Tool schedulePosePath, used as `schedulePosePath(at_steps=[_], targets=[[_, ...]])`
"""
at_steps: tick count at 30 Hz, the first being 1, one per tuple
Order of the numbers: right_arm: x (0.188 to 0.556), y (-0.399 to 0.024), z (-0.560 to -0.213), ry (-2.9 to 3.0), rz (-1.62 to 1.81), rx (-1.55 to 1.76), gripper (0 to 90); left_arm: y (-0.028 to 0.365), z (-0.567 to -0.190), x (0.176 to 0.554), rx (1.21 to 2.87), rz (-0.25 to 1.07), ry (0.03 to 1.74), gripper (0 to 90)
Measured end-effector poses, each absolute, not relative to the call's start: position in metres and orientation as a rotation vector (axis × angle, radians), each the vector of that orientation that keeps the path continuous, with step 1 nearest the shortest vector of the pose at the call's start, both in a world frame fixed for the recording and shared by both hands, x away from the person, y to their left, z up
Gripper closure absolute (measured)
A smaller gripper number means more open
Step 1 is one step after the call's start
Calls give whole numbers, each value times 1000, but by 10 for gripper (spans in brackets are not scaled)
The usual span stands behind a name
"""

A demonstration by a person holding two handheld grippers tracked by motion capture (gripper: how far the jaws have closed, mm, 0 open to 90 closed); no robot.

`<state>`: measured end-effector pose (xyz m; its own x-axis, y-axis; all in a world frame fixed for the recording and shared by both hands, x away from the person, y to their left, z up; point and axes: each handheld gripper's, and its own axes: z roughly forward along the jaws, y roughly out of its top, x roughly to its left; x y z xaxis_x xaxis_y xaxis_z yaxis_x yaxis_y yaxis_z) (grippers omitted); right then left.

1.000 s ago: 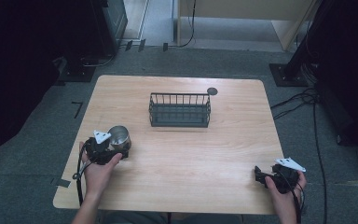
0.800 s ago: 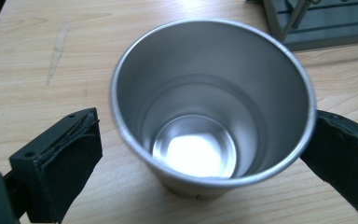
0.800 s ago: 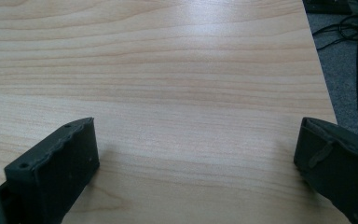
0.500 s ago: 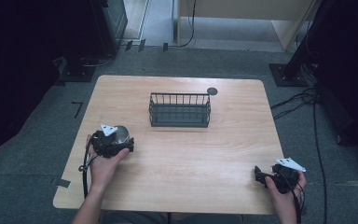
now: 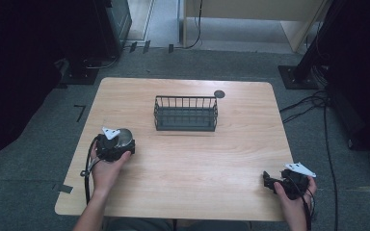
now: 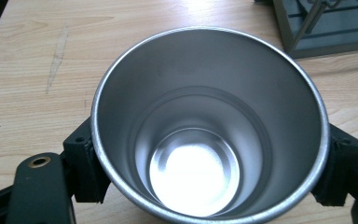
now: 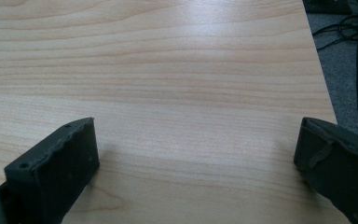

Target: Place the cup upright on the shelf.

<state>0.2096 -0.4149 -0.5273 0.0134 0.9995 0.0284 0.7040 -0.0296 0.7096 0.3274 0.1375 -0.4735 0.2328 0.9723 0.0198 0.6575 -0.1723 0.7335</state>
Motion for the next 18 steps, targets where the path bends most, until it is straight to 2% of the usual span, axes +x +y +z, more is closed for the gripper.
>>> schedulePosePath(at_steps=[18], targets=[[210, -415, -527, 1742, 755, 1786, 0, 127, -450, 325, 1904, 657, 1415, 194]])
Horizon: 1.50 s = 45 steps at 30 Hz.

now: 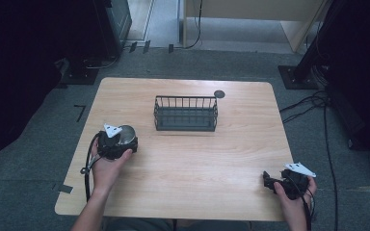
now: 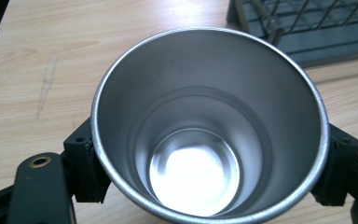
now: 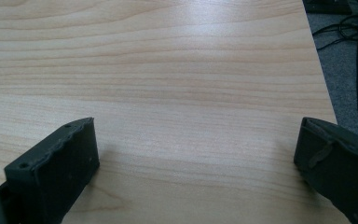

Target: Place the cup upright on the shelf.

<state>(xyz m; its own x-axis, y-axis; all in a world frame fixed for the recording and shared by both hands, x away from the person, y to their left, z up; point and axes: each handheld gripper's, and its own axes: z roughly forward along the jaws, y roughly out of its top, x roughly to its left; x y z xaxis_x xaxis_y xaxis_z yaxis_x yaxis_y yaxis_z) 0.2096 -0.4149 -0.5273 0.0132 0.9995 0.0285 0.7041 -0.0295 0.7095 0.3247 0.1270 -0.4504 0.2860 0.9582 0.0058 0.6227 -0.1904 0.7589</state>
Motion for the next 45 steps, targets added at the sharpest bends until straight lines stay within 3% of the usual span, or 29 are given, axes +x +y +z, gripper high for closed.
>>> schedulePosePath(at_steps=[45], targets=[[208, -413, -527, 1734, 751, 1791, 0, 75, -390, 351, 1949, 631, 1218, 194]])
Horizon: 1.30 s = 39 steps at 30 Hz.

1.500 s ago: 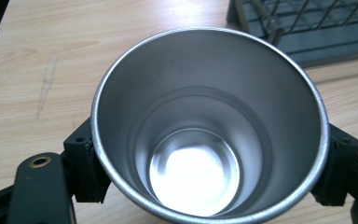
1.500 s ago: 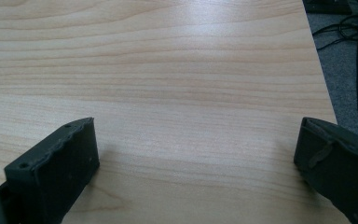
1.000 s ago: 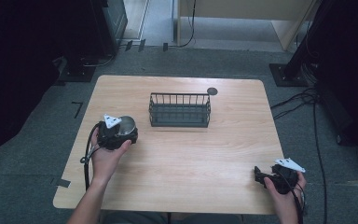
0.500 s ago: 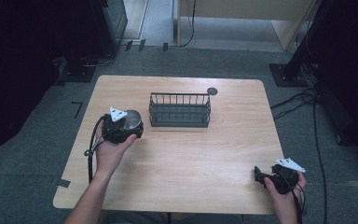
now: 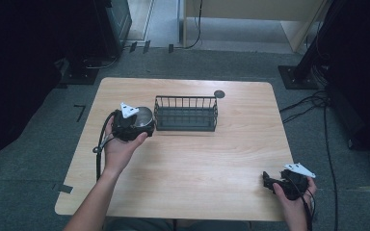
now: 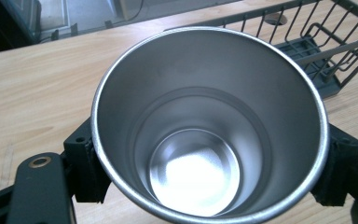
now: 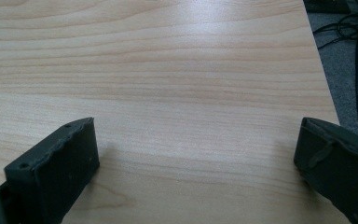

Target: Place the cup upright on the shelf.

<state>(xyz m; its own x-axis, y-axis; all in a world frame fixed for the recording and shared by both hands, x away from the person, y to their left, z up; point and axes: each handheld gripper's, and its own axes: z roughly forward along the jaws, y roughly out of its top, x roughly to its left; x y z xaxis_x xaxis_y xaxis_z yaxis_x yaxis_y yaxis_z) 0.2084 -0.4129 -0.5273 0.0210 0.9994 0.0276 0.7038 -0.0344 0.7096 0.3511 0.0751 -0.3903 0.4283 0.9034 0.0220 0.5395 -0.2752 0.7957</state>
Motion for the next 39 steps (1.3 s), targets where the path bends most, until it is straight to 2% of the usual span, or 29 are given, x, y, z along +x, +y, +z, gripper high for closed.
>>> schedulePosePath(at_steps=[13, 39], targets=[[208, -413, -527, 1732, 753, 1795, 0, 56, -369, 369, 1948, 648, 1162, 194], [208, -413, -527, 1733, 752, 1794, 0, 26, -366, 410, 1936, 648, 1130, 194]])
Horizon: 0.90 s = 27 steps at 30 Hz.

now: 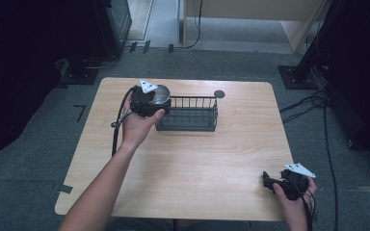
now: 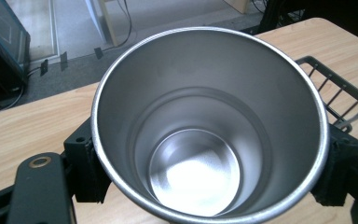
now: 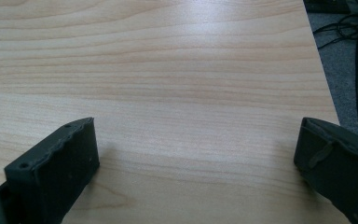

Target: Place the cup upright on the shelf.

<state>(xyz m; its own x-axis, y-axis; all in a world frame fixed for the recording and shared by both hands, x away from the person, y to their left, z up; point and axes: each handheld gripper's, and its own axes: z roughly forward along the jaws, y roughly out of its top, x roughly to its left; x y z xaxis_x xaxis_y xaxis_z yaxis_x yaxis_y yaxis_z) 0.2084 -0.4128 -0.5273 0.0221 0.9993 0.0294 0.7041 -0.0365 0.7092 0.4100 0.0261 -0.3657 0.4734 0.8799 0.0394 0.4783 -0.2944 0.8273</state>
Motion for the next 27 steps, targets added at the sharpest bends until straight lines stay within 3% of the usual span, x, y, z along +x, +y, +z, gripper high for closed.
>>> schedulePosePath(at_steps=[27], targets=[[208, -413, -527, 1733, 752, 1794, 0, 1, -399, 444, 1961, 656, 1150, 194]])
